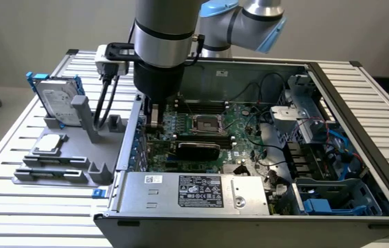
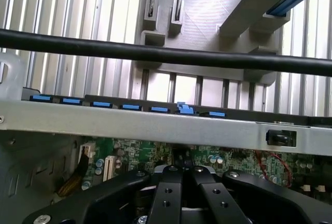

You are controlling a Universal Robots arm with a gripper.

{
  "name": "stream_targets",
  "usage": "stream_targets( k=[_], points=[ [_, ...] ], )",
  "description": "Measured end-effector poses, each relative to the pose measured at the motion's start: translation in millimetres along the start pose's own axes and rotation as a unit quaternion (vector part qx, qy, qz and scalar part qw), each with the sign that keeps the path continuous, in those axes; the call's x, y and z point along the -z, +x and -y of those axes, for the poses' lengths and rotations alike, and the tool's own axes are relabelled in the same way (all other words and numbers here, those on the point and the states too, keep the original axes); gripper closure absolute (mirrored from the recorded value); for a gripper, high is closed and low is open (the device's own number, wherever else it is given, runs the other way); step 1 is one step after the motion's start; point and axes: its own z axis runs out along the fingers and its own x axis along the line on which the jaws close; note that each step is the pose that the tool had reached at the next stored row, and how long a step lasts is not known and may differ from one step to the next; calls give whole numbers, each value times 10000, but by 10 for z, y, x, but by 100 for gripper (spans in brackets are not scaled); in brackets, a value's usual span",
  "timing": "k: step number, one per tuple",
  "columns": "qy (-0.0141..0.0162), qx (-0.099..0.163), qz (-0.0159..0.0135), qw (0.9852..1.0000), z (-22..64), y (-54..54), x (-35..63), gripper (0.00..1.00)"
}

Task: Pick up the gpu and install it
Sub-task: 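Press down on the gpu until it lock into place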

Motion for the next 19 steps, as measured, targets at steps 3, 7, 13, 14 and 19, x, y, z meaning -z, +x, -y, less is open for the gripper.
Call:
stream_targets(
  k=[3,7,13,14,19],
  points=[
    [-1,-3,-10,10000,-2,-6,-2,89],
    [-2,-5,-21,10000,-2,-24,-3,89],
    [-6,-16,-77,10000,1,-44,-6,89],
    [-8,-18,-90,10000,1,-44,-5,89],
    [-14,-32,-160,9999,3,-40,-4,89]
  ],
)
